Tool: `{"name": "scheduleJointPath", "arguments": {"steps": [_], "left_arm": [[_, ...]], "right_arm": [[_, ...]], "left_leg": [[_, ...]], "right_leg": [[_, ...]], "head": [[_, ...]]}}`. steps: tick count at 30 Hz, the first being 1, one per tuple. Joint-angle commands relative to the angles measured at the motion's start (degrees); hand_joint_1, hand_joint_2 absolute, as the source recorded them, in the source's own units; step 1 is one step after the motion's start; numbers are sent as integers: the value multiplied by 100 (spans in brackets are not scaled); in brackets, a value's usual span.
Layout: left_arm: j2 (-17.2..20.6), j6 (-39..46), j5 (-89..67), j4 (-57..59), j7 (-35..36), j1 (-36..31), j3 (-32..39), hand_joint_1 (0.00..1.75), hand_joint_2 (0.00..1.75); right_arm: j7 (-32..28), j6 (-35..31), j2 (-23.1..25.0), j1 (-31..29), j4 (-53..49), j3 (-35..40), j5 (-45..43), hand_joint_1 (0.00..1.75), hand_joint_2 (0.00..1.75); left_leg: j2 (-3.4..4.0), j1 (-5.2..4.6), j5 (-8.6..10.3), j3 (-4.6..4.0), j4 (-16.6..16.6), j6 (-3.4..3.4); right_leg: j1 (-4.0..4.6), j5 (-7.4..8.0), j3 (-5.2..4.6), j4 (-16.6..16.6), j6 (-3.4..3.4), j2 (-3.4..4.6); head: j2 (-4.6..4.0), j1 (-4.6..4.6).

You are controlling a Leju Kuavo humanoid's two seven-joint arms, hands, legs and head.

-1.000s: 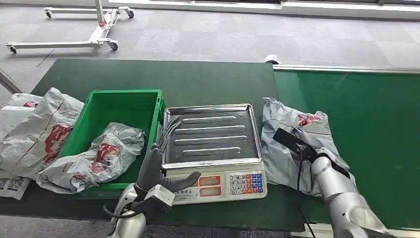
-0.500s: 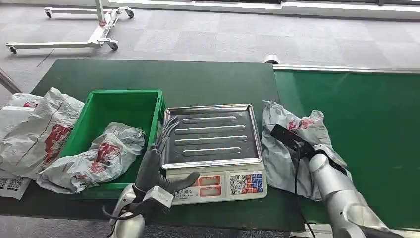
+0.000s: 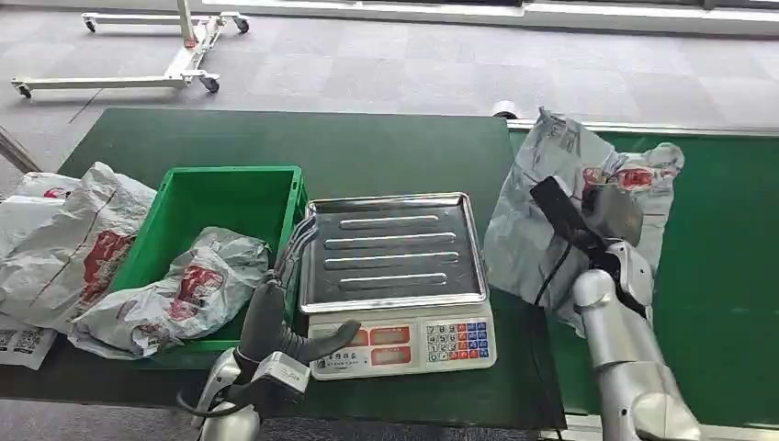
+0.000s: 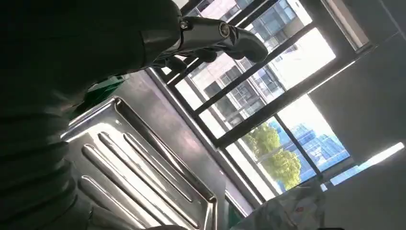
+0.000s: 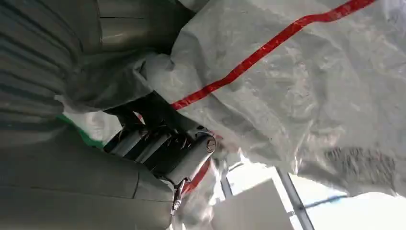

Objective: Moved the parcel from conveyor to table for the left to box.

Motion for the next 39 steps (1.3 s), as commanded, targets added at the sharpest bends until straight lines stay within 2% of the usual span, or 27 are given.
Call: {"name": "scheduleJointPath", "arguments": {"steps": [1,4,5,9,11,13,15,17,19,28,31,32,34,35,37,38,39], "left_arm": [[5,-16,-2,260,27,-120,101,0,175],[7,-52,25,383,-15,-142,46,0,175],[10,-73,46,439,-42,-149,28,0,175],[2,-74,57,501,-61,-164,12,0,175],[25,-92,75,561,-106,-167,4,0,175],[24,-177,133,812,-245,-273,2,0,175],[9,-230,144,1104,-288,-464,-37,0,175],[-4,-229,173,1286,-301,-557,-51,0,175],[0,-197,211,1343,-321,-548,-43,0,175],[45,-195,251,1372,-317,-617,-184,0,175],[72,-169,297,1455,-315,-648,-231,0,175],[103,-132,325,1487,-320,-646,-270,0,175],[115,-94,342,1514,-338,-635,-293,0,175],[153,-71,367,1551,-358,-658,-361,0,175],[152,-51,381,1574,-369,-677,-391,0,175],[-159,788,584,1556,-410,-651,-1,0,175],[-78,857,665,1569,-344,-754,-74,0,175]], "right_arm": [[-291,-629,424,699,-2564,41,82,175,175],[-475,-1121,513,926,-2987,212,148,175,175],[-642,-1152,525,1038,-3116,352,36,175,175],[-637,-1176,570,1115,-3197,448,40,175,175],[-1558,-375,419,1215,-3291,1114,-654,175,175],[-2054,233,385,1445,-3482,2069,-666,175,175],[-2130,267,277,1548,-3518,3091,-375,175,175],[-1891,87,175,1546,-3455,3765,-78,175,175],[-1721,-15,71,1367,-3310,4158,-229,175,175],[-1433,-455,96,1012,-2965,3954,-189,175,175],[-1259,-811,208,727,-2484,3845,45,175,175],[-947,-1092,292,604,-2184,3705,371,175,175],[-957,-1183,318,489,-1947,3662,356,175,175],[-680,-1460,411,390,-1671,3442,620,175,175],[-579,-1537,434,260,-1464,3283,674,175,175],[-414,-1522,527,101,-1125,3054,624,175,175],[-459,-1587,513,26,-968,2983,587,175,175]], "left_leg": [[-2,5,-3,17,-11,-7],[-5,3,-1,14,-11,-5],[-3,-1,0,6,-7,-2],[3,5,-2,18,-14,-5],[7,3,-3,18,-11,-6],[14,3,-2,25,-18,-7],[22,3,-3,25,-19,-7],[45,3,-6,31,-20,-10],[36,6,-4,31,-20,-13],[17,16,0,22,-12,-8],[25,10,1,18,-11,-9],[27,10,-1,15,-5,-8],[28,8,-1,18,-8,-8],[29,12,2,25,-15,-10],[23,14,4,26,-16,-11],[23,8,1,17,-6,-9],[27,9,0,10,0,-8]], "right_leg": [[4,-3,14,-9,-10,12],[2,-4,13,-9,-8,6],[-1,-4,5,-5,-3,2],[4,-2,16,-14,-8,14],[2,-4,13,-9,-9,19],[2,-1,16,-15,-10,26],[2,1,17,-16,-9,32],[3,3,12,-13,-13,52],[6,2,15,-15,-15,47],[15,1,19,-17,-10,28],[8,2,11,-10,-11,33],[8,2,8,-7,-8,32],[7,4,10,-7,-9,32],[10,8,17,-16,-12,37],[13,9,19,-17,-13,33],[7,4,9,-5,-8,27],[9,5,2,-2,-7,29]], "head": [[0,-2],[0,-2],[0,0],[0,0],[0,-2],[0,0],[0,2],[0,-2],[0,0],[0,-2],[0,0],[0,0],[0,-2],[0,0],[0,-2],[0,0],[0,-2]]}}
